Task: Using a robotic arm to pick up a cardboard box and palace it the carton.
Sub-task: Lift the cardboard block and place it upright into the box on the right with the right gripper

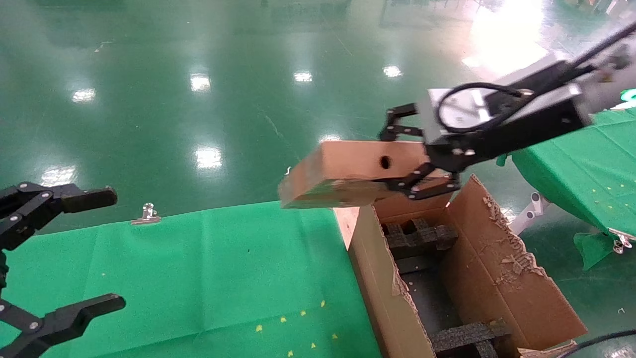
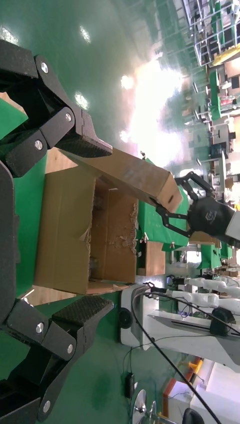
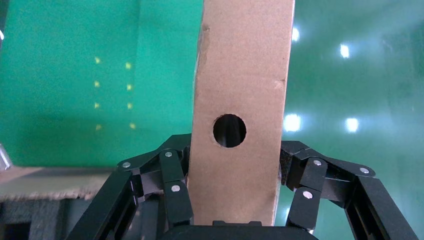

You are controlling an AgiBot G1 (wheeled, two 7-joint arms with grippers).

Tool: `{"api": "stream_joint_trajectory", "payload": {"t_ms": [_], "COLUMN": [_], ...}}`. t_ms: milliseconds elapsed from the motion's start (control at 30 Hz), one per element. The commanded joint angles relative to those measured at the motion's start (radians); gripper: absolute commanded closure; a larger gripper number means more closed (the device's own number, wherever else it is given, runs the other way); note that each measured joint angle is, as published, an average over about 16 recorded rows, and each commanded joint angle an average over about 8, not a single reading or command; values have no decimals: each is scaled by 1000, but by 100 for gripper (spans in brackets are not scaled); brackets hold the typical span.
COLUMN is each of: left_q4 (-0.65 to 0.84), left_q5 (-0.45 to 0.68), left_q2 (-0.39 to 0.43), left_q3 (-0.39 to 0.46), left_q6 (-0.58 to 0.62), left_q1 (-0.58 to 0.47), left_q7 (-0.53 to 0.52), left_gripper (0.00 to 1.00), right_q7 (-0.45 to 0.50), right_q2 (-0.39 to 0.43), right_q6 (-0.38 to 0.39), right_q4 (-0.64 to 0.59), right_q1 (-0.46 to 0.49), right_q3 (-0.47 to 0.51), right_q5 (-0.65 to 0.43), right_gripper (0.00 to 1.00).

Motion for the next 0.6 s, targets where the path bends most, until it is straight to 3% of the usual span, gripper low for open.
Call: {"api": "stream_joint_trajectory", "payload": {"t_ms": [33, 400, 600], "left_q4": [0, 0, 0], "left_q5": [0, 0, 0], "left_q2": [0, 0, 0], "left_q3": [0, 0, 0], "left_q6": [0, 0, 0], "left_q1": [0, 0, 0], "left_q7": [0, 0, 0], "left_gripper": [0, 0, 0], "right_q7": [-13, 0, 18], "right_q2": [26, 239, 317], "right_q6": [0, -1, 4], "right_q4": [-11, -18, -19], "right_q1": [20, 151, 195], "right_q3": [-35, -238, -329], "right_q5": [19, -24, -59], "right_gripper": [100, 100, 100]}}
